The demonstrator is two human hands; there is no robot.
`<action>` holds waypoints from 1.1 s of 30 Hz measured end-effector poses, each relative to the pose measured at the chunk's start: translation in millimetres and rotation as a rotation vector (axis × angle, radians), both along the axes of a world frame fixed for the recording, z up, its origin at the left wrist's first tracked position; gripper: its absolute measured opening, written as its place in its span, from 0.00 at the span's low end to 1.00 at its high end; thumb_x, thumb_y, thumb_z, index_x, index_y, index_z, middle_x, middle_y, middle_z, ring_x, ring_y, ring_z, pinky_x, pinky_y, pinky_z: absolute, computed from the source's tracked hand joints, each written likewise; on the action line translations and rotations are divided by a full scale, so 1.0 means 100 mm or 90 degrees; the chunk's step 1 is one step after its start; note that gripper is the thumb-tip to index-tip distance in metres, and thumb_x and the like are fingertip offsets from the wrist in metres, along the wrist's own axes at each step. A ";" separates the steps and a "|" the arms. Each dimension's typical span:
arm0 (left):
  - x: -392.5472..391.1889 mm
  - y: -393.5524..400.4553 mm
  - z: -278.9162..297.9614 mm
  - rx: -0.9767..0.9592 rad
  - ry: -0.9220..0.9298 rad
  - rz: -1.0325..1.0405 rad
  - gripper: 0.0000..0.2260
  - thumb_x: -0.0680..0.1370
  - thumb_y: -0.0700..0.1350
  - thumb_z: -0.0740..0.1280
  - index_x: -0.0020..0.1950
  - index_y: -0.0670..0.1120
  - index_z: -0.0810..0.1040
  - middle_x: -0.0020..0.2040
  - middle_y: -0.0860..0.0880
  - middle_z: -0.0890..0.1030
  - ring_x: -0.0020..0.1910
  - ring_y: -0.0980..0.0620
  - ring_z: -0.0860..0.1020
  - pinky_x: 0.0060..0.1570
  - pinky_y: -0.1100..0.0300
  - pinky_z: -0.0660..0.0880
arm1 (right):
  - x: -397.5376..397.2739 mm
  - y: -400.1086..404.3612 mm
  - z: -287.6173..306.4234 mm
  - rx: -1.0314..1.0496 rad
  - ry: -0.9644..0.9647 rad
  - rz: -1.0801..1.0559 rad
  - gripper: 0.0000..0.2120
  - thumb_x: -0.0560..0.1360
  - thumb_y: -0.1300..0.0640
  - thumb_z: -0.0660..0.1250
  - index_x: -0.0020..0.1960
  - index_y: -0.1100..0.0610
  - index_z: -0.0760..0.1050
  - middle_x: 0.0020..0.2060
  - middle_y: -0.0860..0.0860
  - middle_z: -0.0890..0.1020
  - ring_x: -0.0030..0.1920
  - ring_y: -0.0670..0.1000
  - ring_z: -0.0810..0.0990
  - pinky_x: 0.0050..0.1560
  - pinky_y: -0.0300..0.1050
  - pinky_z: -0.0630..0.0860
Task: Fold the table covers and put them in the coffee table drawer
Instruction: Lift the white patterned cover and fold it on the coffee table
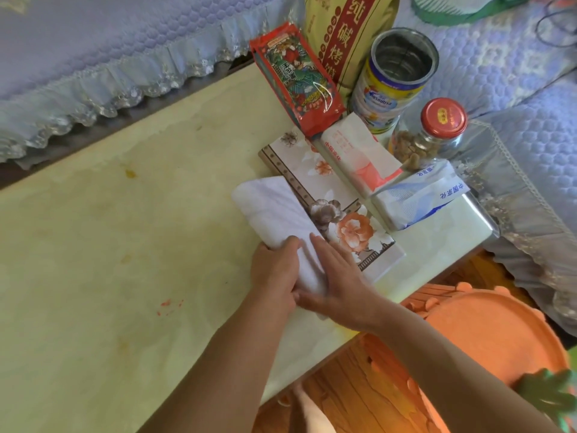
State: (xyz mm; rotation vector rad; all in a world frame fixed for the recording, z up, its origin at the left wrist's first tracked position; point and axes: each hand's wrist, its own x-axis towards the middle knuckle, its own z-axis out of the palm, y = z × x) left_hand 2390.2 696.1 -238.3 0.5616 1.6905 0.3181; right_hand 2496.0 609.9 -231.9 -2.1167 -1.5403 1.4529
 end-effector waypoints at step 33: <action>-0.09 1.44 0.22 0.068 0.028 -0.796 0.24 0.80 0.64 0.60 0.60 0.46 0.80 0.56 0.47 0.85 0.56 0.46 0.83 0.62 0.49 0.76 | 1.10 -0.30 -0.05 -0.059 0.466 -0.309 0.23 0.70 0.68 0.70 0.62 0.51 0.81 0.54 0.56 0.82 0.56 0.59 0.82 0.54 0.60 0.81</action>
